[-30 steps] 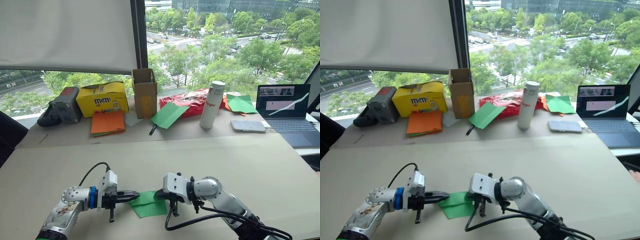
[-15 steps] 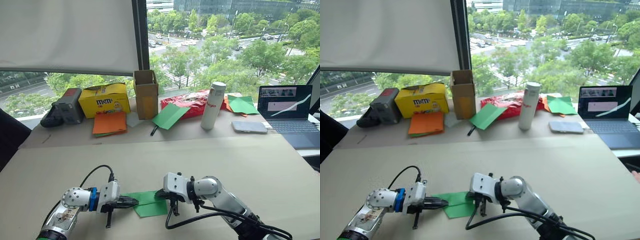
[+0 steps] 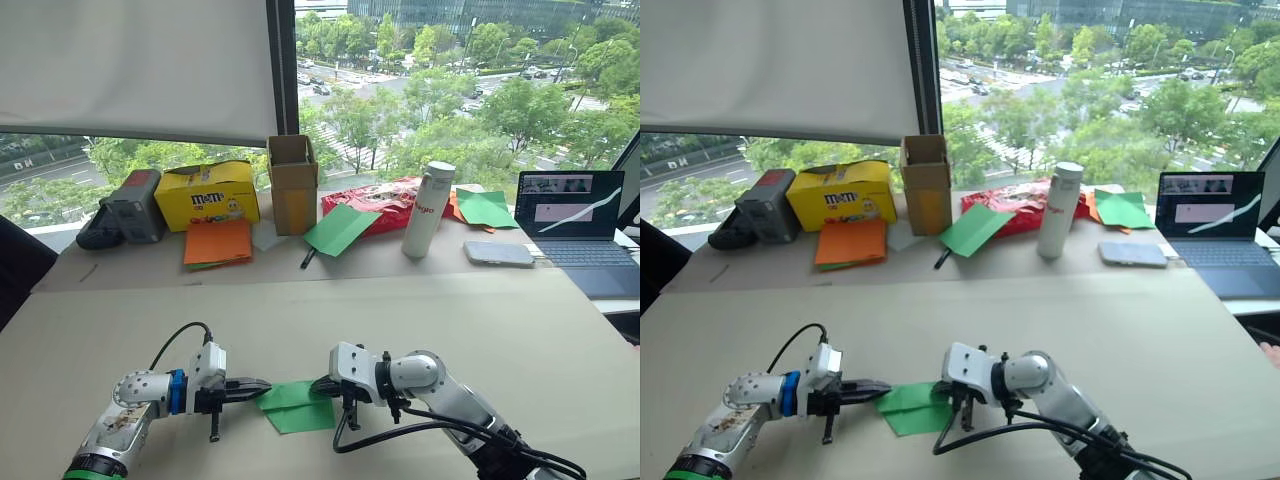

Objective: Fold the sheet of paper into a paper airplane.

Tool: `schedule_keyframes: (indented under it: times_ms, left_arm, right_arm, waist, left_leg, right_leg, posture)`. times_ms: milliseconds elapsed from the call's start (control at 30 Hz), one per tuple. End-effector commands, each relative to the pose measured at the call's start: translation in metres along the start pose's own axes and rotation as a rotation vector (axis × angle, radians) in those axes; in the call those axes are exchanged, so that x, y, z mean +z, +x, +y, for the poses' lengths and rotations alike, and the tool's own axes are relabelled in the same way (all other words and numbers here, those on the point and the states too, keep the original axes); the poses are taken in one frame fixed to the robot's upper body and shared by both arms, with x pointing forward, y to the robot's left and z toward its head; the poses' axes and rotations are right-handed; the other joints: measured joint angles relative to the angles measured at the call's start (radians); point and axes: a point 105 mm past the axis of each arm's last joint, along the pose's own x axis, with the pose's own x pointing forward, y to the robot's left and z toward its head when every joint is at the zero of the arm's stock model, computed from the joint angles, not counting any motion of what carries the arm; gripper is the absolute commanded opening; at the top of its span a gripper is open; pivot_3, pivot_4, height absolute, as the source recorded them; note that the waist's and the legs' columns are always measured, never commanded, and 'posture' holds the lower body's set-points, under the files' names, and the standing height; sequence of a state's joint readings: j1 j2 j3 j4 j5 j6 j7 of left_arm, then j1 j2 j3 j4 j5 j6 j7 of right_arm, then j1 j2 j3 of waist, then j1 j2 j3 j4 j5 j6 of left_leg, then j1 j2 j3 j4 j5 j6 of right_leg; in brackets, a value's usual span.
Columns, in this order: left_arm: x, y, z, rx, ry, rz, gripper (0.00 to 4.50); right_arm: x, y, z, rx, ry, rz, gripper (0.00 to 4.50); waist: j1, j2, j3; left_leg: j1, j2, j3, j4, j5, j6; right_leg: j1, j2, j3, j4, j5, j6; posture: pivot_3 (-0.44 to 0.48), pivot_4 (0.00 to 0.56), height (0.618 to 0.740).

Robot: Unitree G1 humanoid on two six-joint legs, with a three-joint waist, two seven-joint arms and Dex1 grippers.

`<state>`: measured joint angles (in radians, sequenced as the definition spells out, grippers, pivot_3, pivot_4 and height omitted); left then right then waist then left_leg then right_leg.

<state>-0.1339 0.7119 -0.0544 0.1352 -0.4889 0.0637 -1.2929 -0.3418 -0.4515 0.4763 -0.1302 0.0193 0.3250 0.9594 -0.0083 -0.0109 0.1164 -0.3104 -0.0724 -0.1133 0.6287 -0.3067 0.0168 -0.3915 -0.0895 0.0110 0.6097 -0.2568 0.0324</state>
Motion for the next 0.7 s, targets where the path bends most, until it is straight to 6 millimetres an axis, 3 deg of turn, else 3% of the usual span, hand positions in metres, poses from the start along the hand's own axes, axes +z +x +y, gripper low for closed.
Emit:
schedule_keyframes:
  times_ms: [33, 167, 300, 333, 467, 567, 667, 700]
  left_arm:
    - [0.032, -0.01, 0.002, 0.0, -0.022, -0.027, 0.0]
    - [0.04, -0.017, -0.004, -0.033, -0.022, 0.031, 0.0]
    - [0.04, -0.02, -0.011, -0.047, -0.021, 0.073, 0.0]
    - [0.039, -0.022, -0.013, -0.046, -0.02, 0.086, 0.0]
    - [0.033, -0.032, -0.021, -0.043, -0.051, 0.115, 1.08]
    - [0.029, -0.041, -0.026, -0.002, -0.064, 0.127, 2.12]
    - [0.027, -0.049, -0.034, 0.004, -0.163, 0.11, 3.09]
    - [0.026, -0.051, -0.036, 0.015, -0.167, 0.113, 3.09]
  right_arm:
    - [0.038, -0.025, -0.02, -0.049, -0.01, -0.11, 0.05]
    - [0.057, -0.045, -0.024, -0.031, 0.046, -0.153, 0.05]
    - [0.055, -0.059, -0.015, 0.029, 0.109, -0.115, 0.05]
    - [0.054, -0.061, -0.013, 0.042, 0.131, -0.11, 0.31]
    - [0.046, -0.063, 0.0, 0.11, 0.239, -0.086, 1.51]
    - [0.034, -0.053, -0.005, 0.092, 0.365, -0.078, 2.54]
    - [0.033, -0.042, -0.004, 0.131, 0.513, -0.116, 2.58]
    - [0.032, -0.039, -0.006, 0.14, 0.545, -0.122, 2.58]
  waist:
    - [-0.003, 0.002, 0.002]
    - [-0.005, 0.006, 0.003]
    - [-0.004, 0.006, 0.003]
    - [-0.004, 0.006, 0.004]
    - [-0.003, 0.006, 0.004]
    - [-0.004, 0.005, 0.004]
    - [-0.005, 0.005, 0.004]
    - [-0.005, 0.005, 0.004]
  left_leg:
    - [-0.001, 0.0, 0.0, 0.0, 0.0, 0.0]
    - [-0.008, 0.001, 0.0, -0.002, 0.001, -0.002]
    - [-0.011, 0.003, 0.0, -0.003, 0.002, -0.004]
    - [-0.011, 0.003, 0.0, -0.003, 0.002, -0.004]
    - [-0.011, 0.003, 0.0, -0.002, 0.002, -0.004]
    - [-0.011, 0.003, 0.0, -0.002, 0.002, -0.004]
    - [-0.011, 0.004, 0.0, -0.003, 0.002, -0.004]
    - [-0.012, 0.004, 0.0, -0.003, 0.002, -0.004]
  right_leg:
    - [-0.001, 0.0, 0.0, 0.0, 0.0, 0.0]
    - [-0.006, -0.001, 0.002, 0.001, 0.002, -0.002]
    - [-0.01, -0.002, 0.002, 0.0, 0.004, -0.006]
    - [-0.01, -0.002, 0.002, -0.001, 0.004, -0.006]
    - [-0.01, -0.003, 0.003, -0.001, 0.004, -0.006]
    - [-0.01, -0.003, 0.003, -0.001, 0.004, -0.006]
    - [-0.01, -0.003, 0.004, -0.001, 0.005, -0.007]
    - [-0.01, -0.003, 0.004, -0.001, 0.005, -0.008]
  posture:
    - [0.0, 0.15, 0.74]
    - [0.0, 0.15, 0.74]
    - [0.0, 0.15, 0.74]
    - [0.0, 0.15, 0.74]
    - [0.0, 0.15, 0.74]
    - [0.0, 0.15, 0.74]
    - [0.0, 0.15, 0.74]
    - [0.0, 0.15, 0.74]
